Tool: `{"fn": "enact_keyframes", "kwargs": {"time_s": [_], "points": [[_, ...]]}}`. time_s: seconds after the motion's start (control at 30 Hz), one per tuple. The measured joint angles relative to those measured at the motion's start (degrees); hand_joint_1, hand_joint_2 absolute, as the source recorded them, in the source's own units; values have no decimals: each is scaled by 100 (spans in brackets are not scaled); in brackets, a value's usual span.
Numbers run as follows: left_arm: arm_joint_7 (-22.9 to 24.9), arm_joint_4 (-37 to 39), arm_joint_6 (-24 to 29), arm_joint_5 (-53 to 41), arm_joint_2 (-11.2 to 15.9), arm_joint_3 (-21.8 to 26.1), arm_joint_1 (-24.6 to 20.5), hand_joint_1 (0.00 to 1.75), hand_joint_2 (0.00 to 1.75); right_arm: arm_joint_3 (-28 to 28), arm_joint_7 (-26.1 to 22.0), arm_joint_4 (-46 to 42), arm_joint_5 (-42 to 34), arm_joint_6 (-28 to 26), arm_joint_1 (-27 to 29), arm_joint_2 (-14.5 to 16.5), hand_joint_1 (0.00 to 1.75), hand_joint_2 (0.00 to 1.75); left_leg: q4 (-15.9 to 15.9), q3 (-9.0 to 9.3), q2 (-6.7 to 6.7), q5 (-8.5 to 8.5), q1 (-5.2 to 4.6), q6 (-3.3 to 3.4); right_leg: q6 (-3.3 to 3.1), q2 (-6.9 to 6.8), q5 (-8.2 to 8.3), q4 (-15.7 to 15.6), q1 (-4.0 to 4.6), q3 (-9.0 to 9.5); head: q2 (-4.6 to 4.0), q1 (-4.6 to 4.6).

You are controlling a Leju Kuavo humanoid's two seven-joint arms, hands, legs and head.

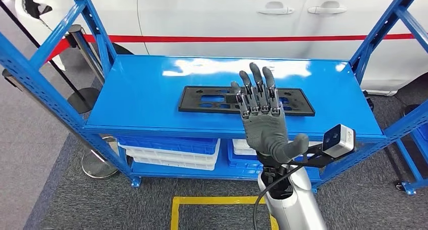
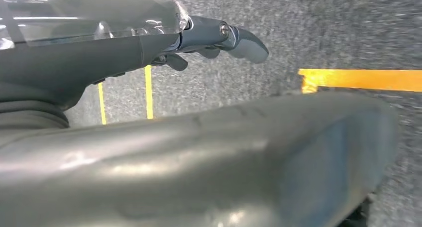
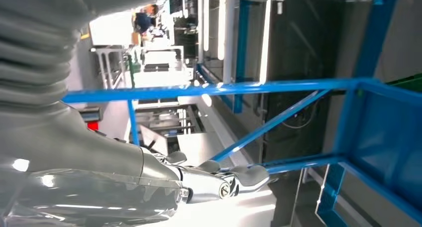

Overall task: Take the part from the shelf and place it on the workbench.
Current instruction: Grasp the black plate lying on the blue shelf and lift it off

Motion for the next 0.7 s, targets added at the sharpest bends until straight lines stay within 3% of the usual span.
{"fn": "enact_keyframes", "kwargs": {"time_s": [0.07, 0.1, 0.13, 0.2, 0.23, 0.27, 0.4, 0.47, 0.53, 0.57, 0.6, 0.63, 0.7], "points": [[0, 0, 0, -1, 1, -1, 2, 0, 0, 0, 0, 4, 3, 0, 9, 0, 0, 175, 513, -409, 2, -183, 16, -32, -8, 8, -48, 4, -5, 36, 0, 1], [0, 0, 0, -1, 2, -1, 7, 0, 0, 0, -1, 7, 5, 0, 13, 0, 0, 175, 526, -505, 3, -108, 23, -49, -5, 18, -78, 9, -10, 65, 0, 2], [-1, 0, 0, -1, 4, -1, 17, 0, 0, 0, -3, 10, 7, 0, 17, 0, 0, 175, 337, -499, 3, 95, 30, -64, 7, 32, -110, 18, -16, 104, 0, 0], [-2, 2, 0, -1, 9, -1, 33, 0, 0, 0, -10, 15, 9, -2, 17, 0, 0, 175, -355, -327, 3, 627, 41, -79, 50, 54, -184, 52, -26, 182, 0, 2], [-2, 4, 0, -1, 11, -1, 34, 0, 0, 0, -15, 15, 11, -3, 14, 0, 0, 175, -632, -255, 5, 746, 35, -59, 79, 59, -215, 77, -24, 192, 0, 0], [-4, 6, 0, -2, 13, -1, 29, 0, 0, 0, -18, 16, 13, -4, 12, 0, 0, 175, -795, -219, 6, 816, 28, -19, 112, 58, -243, 100, -18, 186, 0, 3], [-10, 9, 0, -2, 13, -1, 18, 0, 0, 0, -27, 14, 17, -5, 4, 0, 0, 175, -867, -210, 12, 874, 23, 162, 230, 42, -338, 184, -16, 145, 0, 7], [-10, 9, 0, 3, 10, -1, 19, 0, 0, 0, -32, 13, 16, -5, -5, 0, 0, 175, -887, -203, 20, 882, 39, 216, 291, 26, -593, 610, -36, -51, 0, 17], [-11, 9, 0, 7, 11, -1, 16, 0, 0, 0, -35, 15, 16, -4, 3, -1, 0, 175, -888, -204, 19, 857, 36, 246, 344, 13, -920, 1383, -52, -448, 0, 26], [-11, 9, 0, 8, 11, -1, 17, 0, 0, 0, -34, 18, 16, -4, 11, -2, 0, 175, -888, -198, 18, 844, 33, 252, 356, 12, -980, 1673, -59, -617, 0, 26], [-11, 9, 1, 8, 11, -1, 19, 0, 0, 0, -34, 20, 16, -4, 17, -4, 0, 175, -888, -183, 16, 832, 30, 252, 356, 12, -929, 1759, -63, -691, 0, 26], [-12, 9, 1, 8, 11, -1, 21, 0, 0, 0, -33, 21, 16, -4, 18, -5, 0, 175, -888, -159, 14, 818, 27, 247, 342, 12, -770, 1599, -65, -640, 0, 26], [-15, 9, 1, 8, 8, -1, 23, 0, 0, 0, -33, 20, 16, -4, 10, -7, 0, 175, -892, -95, 9, 784, 23, 229, 277, 1, -349, 804, -49, -279, 0, 26]]}}
